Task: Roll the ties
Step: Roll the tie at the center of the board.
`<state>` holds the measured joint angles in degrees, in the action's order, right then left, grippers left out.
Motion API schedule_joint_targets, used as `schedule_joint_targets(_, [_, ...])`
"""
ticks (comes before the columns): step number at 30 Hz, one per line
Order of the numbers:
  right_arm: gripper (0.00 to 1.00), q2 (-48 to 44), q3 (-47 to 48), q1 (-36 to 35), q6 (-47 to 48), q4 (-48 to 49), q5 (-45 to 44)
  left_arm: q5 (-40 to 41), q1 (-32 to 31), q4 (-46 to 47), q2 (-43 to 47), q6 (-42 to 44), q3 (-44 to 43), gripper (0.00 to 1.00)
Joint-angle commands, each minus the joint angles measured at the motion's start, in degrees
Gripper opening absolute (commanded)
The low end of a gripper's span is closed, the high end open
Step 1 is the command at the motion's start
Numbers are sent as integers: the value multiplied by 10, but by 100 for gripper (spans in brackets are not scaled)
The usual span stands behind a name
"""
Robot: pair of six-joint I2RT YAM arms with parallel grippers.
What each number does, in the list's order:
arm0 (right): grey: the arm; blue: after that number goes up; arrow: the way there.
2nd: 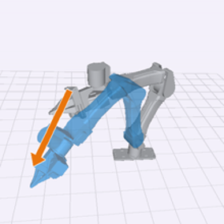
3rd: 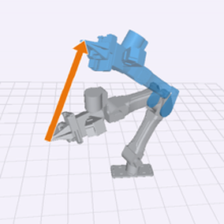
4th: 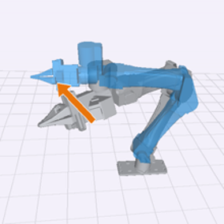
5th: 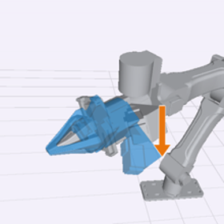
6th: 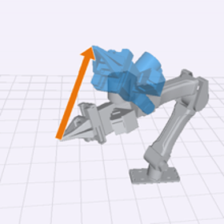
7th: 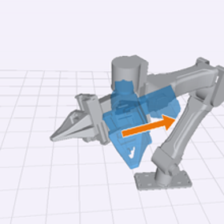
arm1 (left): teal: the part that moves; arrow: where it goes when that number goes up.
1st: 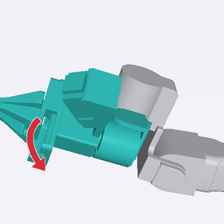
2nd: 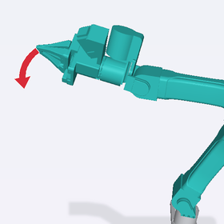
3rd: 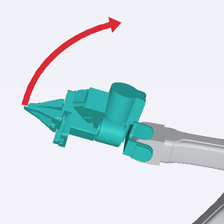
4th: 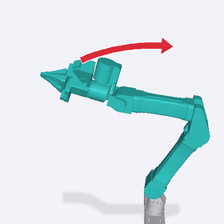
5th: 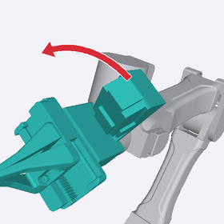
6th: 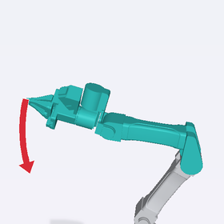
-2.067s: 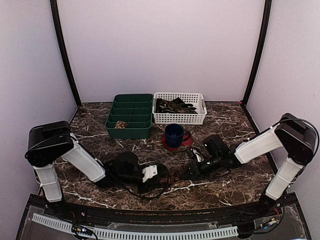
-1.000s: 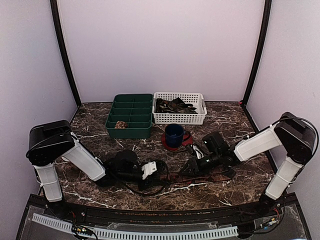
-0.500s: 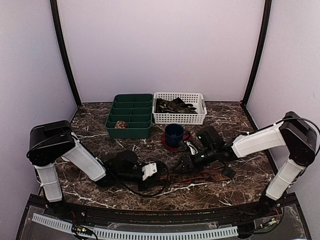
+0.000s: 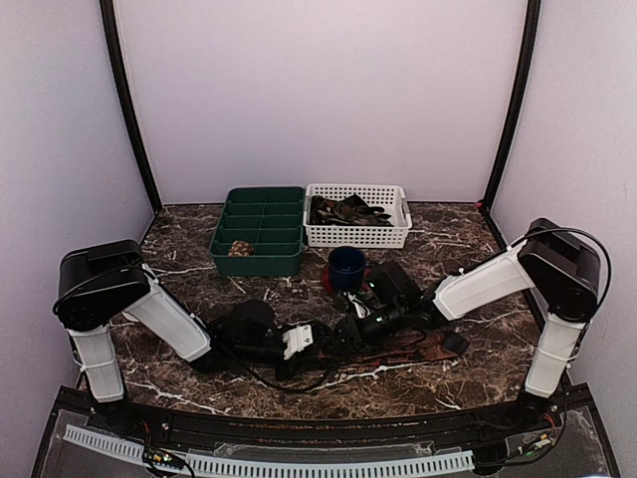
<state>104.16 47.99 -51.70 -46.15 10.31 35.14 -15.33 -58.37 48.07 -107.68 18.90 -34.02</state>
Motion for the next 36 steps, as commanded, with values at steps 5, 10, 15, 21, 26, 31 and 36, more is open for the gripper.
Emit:
schedule_joint_targets(5, [23,20,8,-21,-15,38,11,21,-2,-68,-24,9,10,27])
schedule_joint_targets(10, [0,23,2,-21,-12,41,12,21,-2,-71,-25,9,9,27])
schedule_joint_targets(15, [8,6,-7,-20,-23,48,16,21,-2,-73,-25,9,9,27])
schedule_joint_targets(21, [42,-21,-3,-24,-66,35,2,21,-2,-73,-24,9,8,27])
schedule_joint_targets(26, [39,-7,-6,-31,-97,54,-6,21,-2,-68,-28,8,7,27])
schedule_joint_targets(31, [30,24,12,-41,-87,41,-5,21,-2,-68,-30,7,8,27])
schedule_joint_targets(36, [1,39,-1,-40,-71,27,-13,20,-2,-68,-29,3,7,27])
